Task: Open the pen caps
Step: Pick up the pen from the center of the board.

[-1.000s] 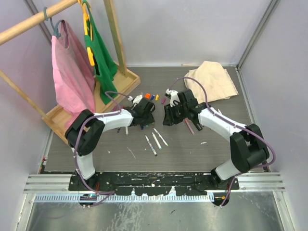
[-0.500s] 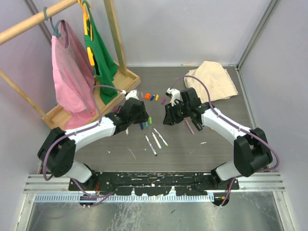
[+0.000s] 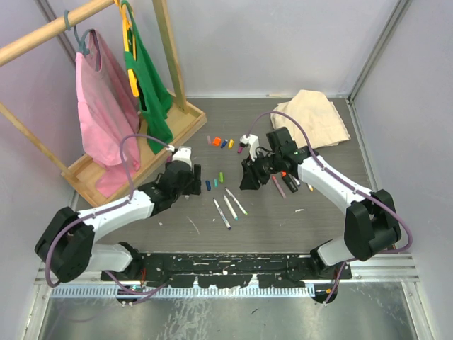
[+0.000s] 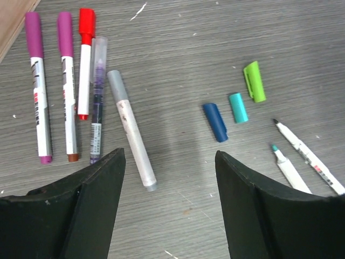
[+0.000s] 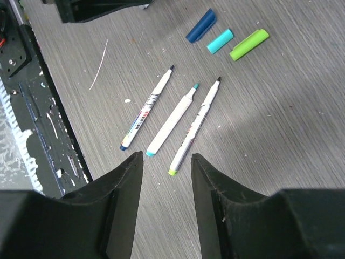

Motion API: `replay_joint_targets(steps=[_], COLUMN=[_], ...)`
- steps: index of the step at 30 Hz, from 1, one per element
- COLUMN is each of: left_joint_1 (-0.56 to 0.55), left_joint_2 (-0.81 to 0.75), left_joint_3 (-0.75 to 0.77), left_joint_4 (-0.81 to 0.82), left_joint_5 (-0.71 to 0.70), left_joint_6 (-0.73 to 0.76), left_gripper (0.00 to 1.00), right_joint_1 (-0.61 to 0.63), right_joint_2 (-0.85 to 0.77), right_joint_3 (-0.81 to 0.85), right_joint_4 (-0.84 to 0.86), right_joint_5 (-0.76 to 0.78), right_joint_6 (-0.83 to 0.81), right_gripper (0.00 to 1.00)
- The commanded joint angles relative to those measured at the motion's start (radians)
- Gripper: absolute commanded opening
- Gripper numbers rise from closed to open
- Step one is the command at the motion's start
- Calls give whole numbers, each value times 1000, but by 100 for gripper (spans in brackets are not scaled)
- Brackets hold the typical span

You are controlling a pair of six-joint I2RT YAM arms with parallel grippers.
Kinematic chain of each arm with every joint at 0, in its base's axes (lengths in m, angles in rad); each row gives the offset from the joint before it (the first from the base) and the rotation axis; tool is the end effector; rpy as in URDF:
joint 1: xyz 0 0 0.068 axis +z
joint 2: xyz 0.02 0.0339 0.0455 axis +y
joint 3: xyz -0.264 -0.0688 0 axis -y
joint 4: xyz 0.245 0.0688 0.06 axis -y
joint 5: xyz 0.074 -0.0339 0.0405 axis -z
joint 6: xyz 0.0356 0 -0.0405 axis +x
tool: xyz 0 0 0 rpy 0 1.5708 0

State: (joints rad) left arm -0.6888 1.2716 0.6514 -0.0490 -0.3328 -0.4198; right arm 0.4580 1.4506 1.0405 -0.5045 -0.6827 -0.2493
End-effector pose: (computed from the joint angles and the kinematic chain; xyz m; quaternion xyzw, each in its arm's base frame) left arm 0.2088 -0.1568 0.2054 0.0475 0.8893 -0.0994 0.4438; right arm 0.2582 0.1523 0.2524 -0.4101 0.7995 0.3468 0.2690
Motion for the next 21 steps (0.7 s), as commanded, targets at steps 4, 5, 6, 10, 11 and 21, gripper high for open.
replay_joint_targets(steps=[4,5,6,10,11,21], left_joint_1=[21,20,20,23,23,59], left_joint_2=[123,145,173,230,237,294], left_joint_3=[68,84,99,129,127,129], left_joint_4=[-39,-61,-79,-115,-112,-83], left_joint_5=[-67,-84,-98,-124,-120,-33], left_joint_6=[7,-3,-13,-43,-47,-74], left_gripper=[67,66,66,62,61,43], right_joint_1=[-6,-5,-7,-10,-11,-14], right_joint_2=[-27,-27,-27,-29,-28,-36], right_joint_3=[39,39,39,38,39,38], right_joint_4=[-16,-17,-17,-17,-17,-17], right_joint_5=[-38,-37,-37,-38,-38,-39], right_joint_6=[-47,-47,-46,-47,-47,-46], right_gripper=[47,47,47,47,47,47])
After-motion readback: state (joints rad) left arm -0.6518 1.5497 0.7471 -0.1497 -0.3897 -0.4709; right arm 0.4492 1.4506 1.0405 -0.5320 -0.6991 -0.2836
